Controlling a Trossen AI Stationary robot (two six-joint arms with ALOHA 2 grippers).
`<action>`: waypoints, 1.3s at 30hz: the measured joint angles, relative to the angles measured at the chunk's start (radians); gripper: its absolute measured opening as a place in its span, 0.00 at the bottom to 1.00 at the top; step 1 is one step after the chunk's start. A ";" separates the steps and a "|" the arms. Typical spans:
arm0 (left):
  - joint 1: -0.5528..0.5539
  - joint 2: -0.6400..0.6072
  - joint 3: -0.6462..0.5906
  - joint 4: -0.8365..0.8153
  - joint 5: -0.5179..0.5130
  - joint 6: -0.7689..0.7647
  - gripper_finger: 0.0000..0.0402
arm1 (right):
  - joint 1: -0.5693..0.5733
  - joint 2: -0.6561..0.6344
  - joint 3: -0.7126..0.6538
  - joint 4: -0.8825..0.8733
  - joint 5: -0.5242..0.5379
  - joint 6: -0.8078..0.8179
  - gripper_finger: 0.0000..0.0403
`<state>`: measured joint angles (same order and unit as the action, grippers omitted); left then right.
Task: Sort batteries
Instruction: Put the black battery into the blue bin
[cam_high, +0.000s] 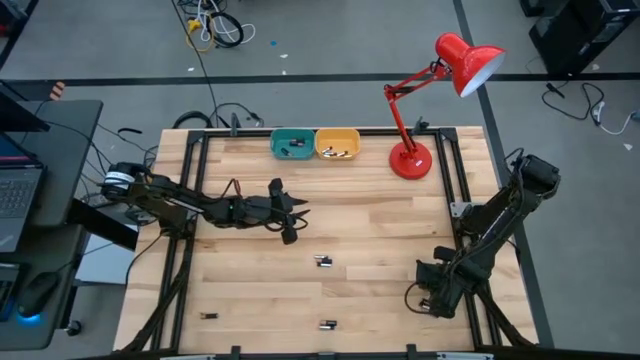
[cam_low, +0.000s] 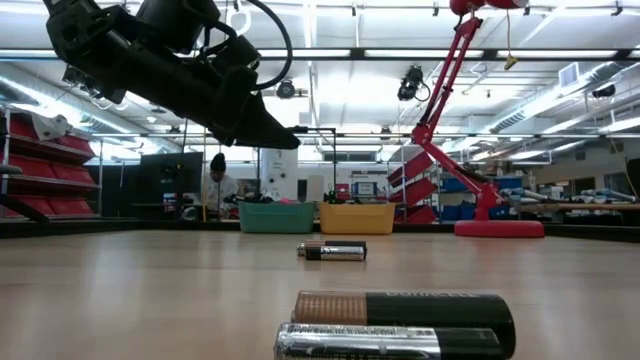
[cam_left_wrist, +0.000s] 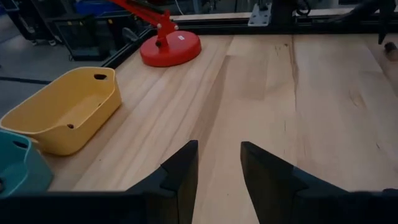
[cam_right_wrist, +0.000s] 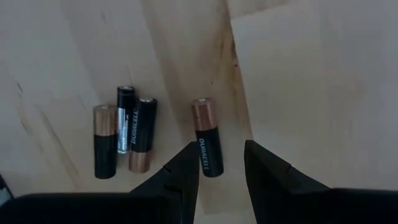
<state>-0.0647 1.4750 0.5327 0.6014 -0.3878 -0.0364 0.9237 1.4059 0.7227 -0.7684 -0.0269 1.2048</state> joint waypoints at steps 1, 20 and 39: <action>0.000 0.000 0.000 0.000 -0.001 -0.006 0.34 | 0.000 0.000 -0.013 0.018 -0.001 0.003 0.28; 0.000 0.000 0.000 -0.062 -0.003 -0.080 0.34 | 0.003 -0.005 -0.127 0.166 0.033 0.049 0.20; -0.001 0.005 0.000 0.028 -0.003 -0.110 0.34 | -0.102 0.003 -0.089 0.201 0.429 -0.133 0.08</action>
<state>-0.0656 1.4801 0.5327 0.6297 -0.3905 -0.1464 0.8215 1.4086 0.6334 -0.5677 0.4016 1.0721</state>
